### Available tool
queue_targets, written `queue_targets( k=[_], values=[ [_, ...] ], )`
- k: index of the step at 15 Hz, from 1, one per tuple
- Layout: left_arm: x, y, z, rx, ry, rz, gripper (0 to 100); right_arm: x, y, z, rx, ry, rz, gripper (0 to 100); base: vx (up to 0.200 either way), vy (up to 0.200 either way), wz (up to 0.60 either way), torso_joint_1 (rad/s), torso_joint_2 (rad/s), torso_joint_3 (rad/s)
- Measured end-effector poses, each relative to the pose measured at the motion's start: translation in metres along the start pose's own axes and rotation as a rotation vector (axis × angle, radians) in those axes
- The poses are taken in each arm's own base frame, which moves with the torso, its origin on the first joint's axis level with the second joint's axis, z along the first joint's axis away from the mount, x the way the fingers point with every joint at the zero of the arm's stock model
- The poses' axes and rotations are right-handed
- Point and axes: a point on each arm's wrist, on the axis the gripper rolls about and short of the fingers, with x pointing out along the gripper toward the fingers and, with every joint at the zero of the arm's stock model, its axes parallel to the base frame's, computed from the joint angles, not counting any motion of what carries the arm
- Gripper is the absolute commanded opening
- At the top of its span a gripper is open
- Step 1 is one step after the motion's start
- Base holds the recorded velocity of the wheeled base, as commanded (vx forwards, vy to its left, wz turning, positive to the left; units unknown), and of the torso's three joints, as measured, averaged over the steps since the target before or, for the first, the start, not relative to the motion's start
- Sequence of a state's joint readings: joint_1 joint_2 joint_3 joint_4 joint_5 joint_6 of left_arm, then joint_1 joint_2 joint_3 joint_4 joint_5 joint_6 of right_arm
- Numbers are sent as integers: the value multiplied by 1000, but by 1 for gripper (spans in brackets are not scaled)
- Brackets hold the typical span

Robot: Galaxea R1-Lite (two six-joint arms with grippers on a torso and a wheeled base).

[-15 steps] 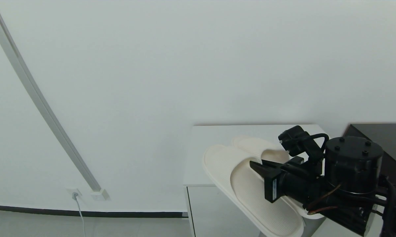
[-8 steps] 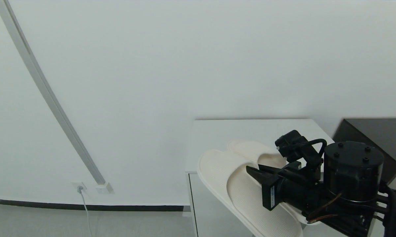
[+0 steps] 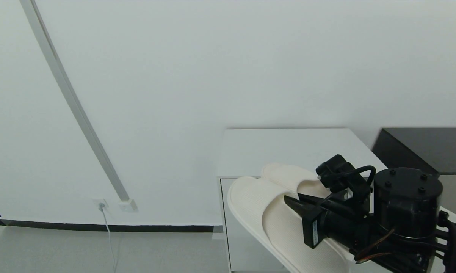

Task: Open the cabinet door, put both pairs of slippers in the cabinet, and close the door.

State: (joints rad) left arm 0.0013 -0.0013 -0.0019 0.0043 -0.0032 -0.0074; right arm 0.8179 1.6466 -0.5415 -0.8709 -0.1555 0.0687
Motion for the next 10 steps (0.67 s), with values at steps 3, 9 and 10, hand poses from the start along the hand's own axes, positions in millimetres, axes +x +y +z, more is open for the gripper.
queue_targets(
  k=[3, 9, 10],
  values=[
    [0, 0, 0, 0, 1, 0, 0, 1, -1, -1, -1, 6, -4, 0, 0, 0, 0, 0, 0, 0],
    [0, 0, 0, -1, 1, 1, 0, 5, 0, -3, 1, -1, -6, 0, 0, 0, 0, 0, 0, 0],
    [0, 0, 0, -1, 1, 1, 0, 5, 0, -3, 0, 0, -7, 0, 0, -200, 0, 7, -2, 2]
  ],
)
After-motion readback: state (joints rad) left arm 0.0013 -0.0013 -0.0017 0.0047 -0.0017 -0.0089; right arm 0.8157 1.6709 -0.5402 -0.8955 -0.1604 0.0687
